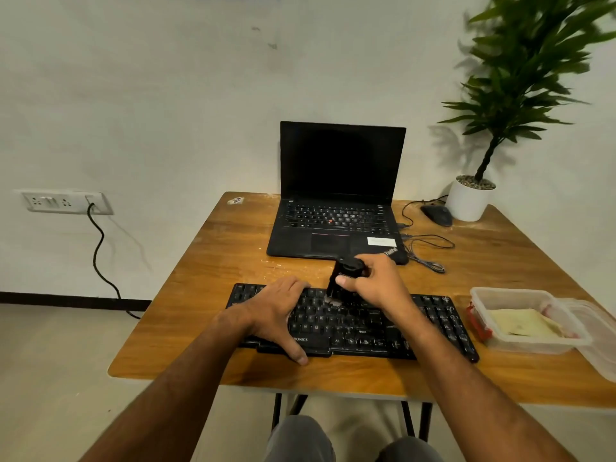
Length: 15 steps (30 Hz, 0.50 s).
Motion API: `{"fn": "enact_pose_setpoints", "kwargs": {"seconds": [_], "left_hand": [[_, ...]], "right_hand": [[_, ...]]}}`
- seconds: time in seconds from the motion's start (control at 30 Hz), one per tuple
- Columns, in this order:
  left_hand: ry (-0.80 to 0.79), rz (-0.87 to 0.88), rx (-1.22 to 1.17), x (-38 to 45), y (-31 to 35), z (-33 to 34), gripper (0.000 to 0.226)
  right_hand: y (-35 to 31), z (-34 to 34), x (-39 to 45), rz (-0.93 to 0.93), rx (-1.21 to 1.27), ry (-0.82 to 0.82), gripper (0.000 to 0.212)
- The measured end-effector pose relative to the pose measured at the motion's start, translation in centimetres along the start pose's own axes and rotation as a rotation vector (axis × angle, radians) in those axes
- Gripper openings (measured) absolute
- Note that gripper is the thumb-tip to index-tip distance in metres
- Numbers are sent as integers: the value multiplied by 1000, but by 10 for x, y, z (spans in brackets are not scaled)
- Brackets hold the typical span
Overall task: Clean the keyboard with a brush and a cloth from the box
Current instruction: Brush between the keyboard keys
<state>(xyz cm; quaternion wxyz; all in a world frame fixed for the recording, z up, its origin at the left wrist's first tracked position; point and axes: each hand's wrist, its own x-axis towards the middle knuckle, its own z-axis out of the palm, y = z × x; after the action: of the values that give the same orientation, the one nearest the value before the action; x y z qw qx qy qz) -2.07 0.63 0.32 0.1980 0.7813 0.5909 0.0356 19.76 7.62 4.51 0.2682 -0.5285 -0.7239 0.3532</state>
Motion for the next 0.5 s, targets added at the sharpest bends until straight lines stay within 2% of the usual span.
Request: {"fn": "enact_pose_setpoints", "kwargs": {"seconds": [0.17,0.27,0.5], "left_hand": [[-1,-5,-9,1,2,-1,131],[2,-11,-11,0,3,-1,130],[-2,-16,2,1,2,-1,134]], "right_hand": [[-10,-4,5,-54,-72,134,25],[-19,12,3,-93,-100,88,26],[-15,6,12,-72,-165,171,29]]}}
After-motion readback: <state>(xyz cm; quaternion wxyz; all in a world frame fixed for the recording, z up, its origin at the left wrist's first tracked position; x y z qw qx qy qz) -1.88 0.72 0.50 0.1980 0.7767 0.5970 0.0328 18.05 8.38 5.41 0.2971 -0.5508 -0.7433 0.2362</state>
